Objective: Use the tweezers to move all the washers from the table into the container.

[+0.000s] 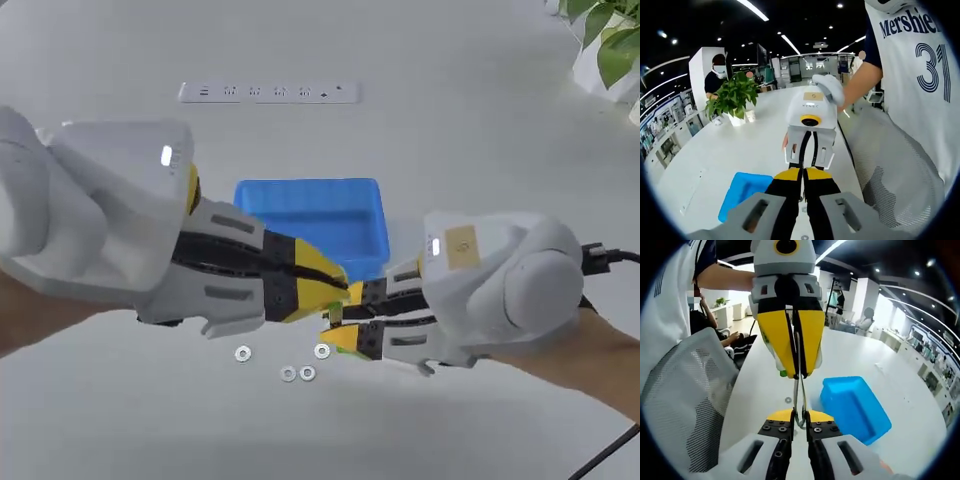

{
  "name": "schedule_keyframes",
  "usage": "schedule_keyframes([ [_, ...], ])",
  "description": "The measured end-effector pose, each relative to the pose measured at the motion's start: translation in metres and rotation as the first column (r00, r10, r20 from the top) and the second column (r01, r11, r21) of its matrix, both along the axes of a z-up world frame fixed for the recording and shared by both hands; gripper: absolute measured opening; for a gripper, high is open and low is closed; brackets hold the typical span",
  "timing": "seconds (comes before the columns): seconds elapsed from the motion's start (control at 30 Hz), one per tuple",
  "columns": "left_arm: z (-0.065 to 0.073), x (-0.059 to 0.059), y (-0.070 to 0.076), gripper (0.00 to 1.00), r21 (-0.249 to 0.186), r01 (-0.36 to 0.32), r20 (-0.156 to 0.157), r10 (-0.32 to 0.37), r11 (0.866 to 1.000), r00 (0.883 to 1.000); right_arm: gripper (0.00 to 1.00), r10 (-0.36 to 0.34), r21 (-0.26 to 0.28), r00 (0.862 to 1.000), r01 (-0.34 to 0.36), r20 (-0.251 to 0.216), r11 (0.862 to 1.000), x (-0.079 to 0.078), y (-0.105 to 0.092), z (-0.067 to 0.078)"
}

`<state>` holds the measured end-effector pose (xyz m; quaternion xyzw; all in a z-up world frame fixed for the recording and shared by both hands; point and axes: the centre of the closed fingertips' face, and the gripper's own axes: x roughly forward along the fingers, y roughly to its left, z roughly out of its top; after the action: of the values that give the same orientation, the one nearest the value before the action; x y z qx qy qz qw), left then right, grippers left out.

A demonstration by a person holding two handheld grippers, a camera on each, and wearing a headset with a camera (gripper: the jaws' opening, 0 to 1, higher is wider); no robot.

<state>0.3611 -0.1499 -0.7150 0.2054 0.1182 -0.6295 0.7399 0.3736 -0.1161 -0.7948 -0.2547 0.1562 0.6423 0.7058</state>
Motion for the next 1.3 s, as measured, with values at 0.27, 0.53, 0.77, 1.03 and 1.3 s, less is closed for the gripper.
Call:
schedule_keyframes([
  [0.27,0.027,0.028,0.012,0.05,-0.014,-0.016,0.077,0.017,1.000,0.997,0.10,-0.033,0.033,0.996,0.030,0.078,0.999,0.033,0.009,0.027],
  [0.53,0.028,0.069,0.020,0.05,-0.004,-0.024,0.100,0.025,1.000,0.995,0.10,-0.079,0.047,0.992,0.074,0.100,0.996,0.073,0.016,0.030],
  [0.77,0.011,0.097,0.021,0.06,0.015,-0.021,0.072,0.020,1.000,0.997,0.10,-0.124,0.041,0.988,0.121,0.089,0.992,0.102,0.018,0.014],
  [1.03,-0.022,0.114,0.022,0.05,0.067,-0.018,0.027,0.016,0.998,0.999,0.10,-0.118,-0.008,0.992,0.118,0.038,0.993,0.117,0.026,-0.022],
  [1.3,-0.053,0.134,0.031,0.06,0.074,-0.049,-0.028,0.051,0.996,0.998,0.10,-0.136,-0.057,0.991,0.135,-0.011,0.989,0.127,0.026,-0.049],
])
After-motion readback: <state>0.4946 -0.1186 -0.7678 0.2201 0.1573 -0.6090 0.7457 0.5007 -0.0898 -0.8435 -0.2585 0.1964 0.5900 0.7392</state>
